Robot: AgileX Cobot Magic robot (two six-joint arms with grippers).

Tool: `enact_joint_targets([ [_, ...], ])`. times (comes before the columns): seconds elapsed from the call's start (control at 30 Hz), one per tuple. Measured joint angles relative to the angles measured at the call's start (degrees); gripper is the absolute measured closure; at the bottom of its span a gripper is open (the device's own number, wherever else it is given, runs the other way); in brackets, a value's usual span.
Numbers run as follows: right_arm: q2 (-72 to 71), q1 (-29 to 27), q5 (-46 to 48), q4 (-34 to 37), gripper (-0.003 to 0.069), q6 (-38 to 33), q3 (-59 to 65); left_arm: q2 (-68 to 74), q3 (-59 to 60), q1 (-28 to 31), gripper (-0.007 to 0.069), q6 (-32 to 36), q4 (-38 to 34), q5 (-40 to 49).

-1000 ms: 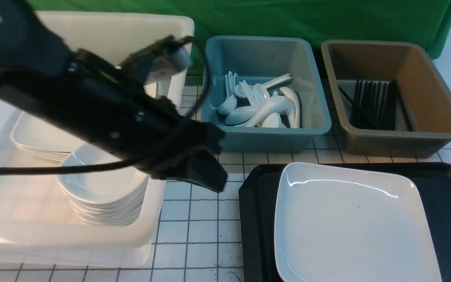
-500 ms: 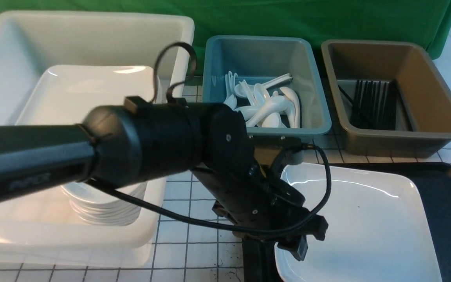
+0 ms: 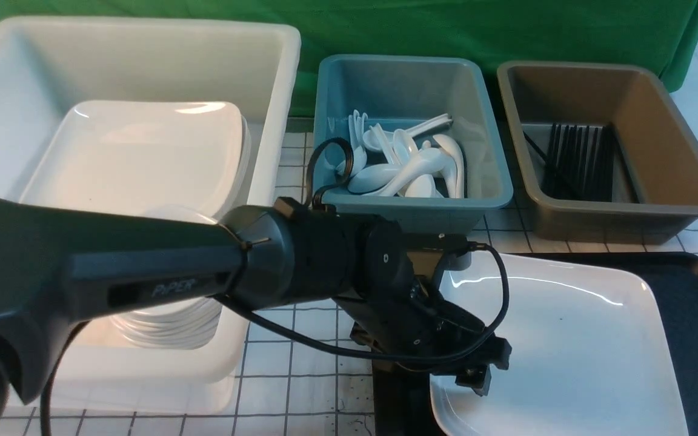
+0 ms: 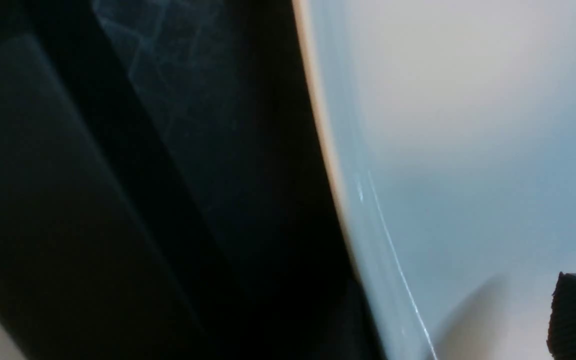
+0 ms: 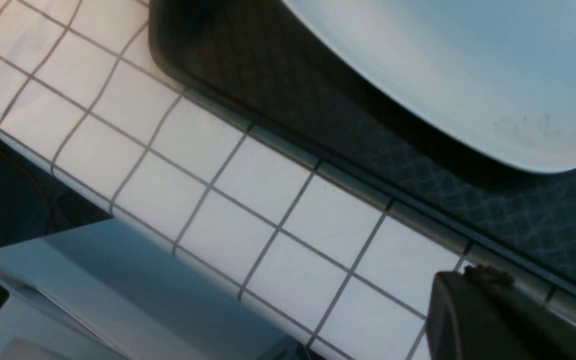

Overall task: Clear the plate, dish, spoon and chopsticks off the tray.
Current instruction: Use the left arm to grab a plate from the dinner plate

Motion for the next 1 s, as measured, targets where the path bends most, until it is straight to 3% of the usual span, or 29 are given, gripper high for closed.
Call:
enact_joint_targets([
  [0.13,0.0,0.0,0.0,0.0,0.0627,0.0,0.0,0.36,-0.05,0.12,0.0116,6.08,-4.62,-0.57],
  [0.23,0.0,0.0,0.0,0.0,0.0626,0.0,0.0,1.17,0.01,0.12,0.0146,15.5,-13.6,-1.14],
  [0.4,0.0,0.0,-0.42,0.0,0.0624,0.16,0.0,2.1,0.19,-1.04,0.0198,26.83,-21.0,-1.35],
  [1.0,0.0,0.0,-1.74,0.0,0.0615,4.16,0.0,6.79,-0.98,-6.17,0.0232,29.14,-33.29,-6.22],
])
